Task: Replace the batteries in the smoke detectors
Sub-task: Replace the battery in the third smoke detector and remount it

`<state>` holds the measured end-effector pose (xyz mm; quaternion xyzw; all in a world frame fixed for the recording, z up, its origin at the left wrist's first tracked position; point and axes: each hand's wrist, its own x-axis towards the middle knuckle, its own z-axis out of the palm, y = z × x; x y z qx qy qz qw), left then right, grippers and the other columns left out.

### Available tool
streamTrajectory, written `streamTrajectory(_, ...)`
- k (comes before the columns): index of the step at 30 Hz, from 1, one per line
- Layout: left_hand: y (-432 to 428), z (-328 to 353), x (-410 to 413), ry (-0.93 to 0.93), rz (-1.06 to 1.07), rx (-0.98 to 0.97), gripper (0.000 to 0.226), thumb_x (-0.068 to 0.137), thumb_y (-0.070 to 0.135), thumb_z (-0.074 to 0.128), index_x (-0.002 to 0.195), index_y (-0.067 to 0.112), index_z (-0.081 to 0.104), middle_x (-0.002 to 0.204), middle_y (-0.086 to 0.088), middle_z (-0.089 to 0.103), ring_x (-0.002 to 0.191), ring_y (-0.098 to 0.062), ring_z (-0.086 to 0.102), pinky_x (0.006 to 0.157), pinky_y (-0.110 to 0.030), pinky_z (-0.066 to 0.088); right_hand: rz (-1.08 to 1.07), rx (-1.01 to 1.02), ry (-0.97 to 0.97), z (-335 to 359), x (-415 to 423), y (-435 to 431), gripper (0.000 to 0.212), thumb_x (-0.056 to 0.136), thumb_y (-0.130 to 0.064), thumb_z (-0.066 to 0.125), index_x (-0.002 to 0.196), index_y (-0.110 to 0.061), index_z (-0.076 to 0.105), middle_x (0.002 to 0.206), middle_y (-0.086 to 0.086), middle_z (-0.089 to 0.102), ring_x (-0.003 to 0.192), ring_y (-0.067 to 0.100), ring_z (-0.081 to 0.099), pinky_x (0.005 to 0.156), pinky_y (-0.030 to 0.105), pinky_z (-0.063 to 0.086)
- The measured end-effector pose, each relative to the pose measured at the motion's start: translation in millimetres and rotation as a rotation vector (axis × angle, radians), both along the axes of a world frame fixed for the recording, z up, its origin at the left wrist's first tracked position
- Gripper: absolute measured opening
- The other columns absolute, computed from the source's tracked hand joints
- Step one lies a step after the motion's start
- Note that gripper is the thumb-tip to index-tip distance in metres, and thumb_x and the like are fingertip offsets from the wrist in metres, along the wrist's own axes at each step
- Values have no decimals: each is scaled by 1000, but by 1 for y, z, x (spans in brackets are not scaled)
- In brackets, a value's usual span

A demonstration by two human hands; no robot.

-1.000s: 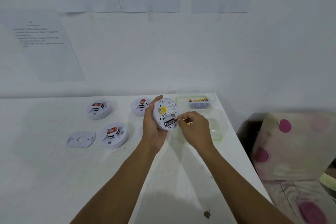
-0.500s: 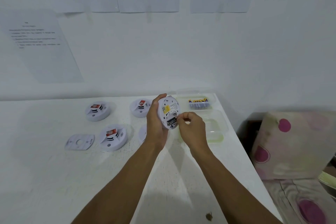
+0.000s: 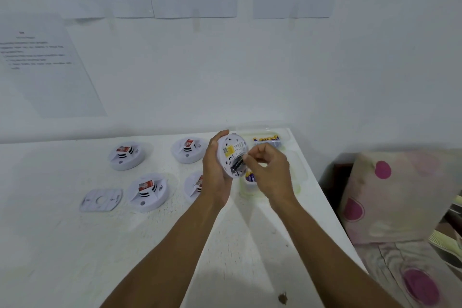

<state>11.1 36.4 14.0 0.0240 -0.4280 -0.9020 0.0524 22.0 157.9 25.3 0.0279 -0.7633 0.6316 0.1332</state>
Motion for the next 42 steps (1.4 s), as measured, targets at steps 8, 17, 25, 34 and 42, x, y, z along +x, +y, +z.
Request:
streamTrajectory(8,-6,-4,-6,0,-13,26,30,100,32,40,114,21,64,114,-3,68,109,-23,62,93,-41,51,61,944,-107,0,-61,79,9,82,-33,71,78,-30,64,80,-14,68,85,9,62,85,35,34)
streamTrajectory(17,-4,-9,-11,-24,-4,22,30,97,34,45,115,23,65,118,-4,66,115,-26,59,100,-46,46,128,1290,-107,-18,-77,69,19,84,-41,68,69,-30,63,81,-9,70,75,11,58,70,35,9)
streamTrajectory(25,-14,-9,-23,-29,-2,44,29,100,31,42,118,20,63,118,-5,66,112,-25,60,94,-42,50,107,1011,-74,-1,-95,73,11,88,-32,62,79,-31,68,70,-13,69,77,8,61,86,37,31)
streamTrajectory(34,-29,-3,-45,0,3,-9,41,87,37,50,121,17,61,120,-7,63,112,-25,59,89,-40,52,194,913,-191,17,-177,47,7,78,-18,73,78,-25,71,77,-8,67,82,16,67,84,39,56)
streamTrajectory(42,-42,-10,-66,-19,4,-8,38,92,34,45,122,16,60,124,-9,61,115,-27,57,94,-42,50,101,1149,-282,-5,-210,14,13,69,-33,79,78,-27,71,84,-8,70,82,16,65,80,30,38)
